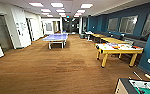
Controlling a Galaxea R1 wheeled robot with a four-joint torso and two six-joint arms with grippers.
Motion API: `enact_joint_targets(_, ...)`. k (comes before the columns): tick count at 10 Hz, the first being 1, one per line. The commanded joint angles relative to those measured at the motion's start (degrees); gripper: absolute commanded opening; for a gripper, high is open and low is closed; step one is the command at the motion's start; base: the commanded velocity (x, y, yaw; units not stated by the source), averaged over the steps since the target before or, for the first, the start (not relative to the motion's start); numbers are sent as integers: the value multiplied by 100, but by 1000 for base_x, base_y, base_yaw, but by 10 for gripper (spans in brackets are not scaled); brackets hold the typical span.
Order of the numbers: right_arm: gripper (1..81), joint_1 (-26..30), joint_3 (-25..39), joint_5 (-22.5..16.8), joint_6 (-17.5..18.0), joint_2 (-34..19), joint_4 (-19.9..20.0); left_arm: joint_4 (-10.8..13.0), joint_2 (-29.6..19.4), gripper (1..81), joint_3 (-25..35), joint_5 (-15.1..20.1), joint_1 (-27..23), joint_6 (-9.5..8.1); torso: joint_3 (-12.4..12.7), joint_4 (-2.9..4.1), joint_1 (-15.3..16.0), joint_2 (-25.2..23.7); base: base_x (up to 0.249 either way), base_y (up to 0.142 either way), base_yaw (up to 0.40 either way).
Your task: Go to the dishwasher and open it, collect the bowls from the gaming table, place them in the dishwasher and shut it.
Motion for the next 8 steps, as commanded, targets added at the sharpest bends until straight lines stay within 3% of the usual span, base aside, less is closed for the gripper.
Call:
enact_joint_targets(1,811,343,86,-279,3,6,23,-24,-26,811,-15,271,-317,-7,0,0,-2,0,161,0,0)
enact_joint_targets(8,811,351,68,-279,-7,-37,15,-34,18,811,-15,271,-317,-7,0,0,0,0,162,0,0)
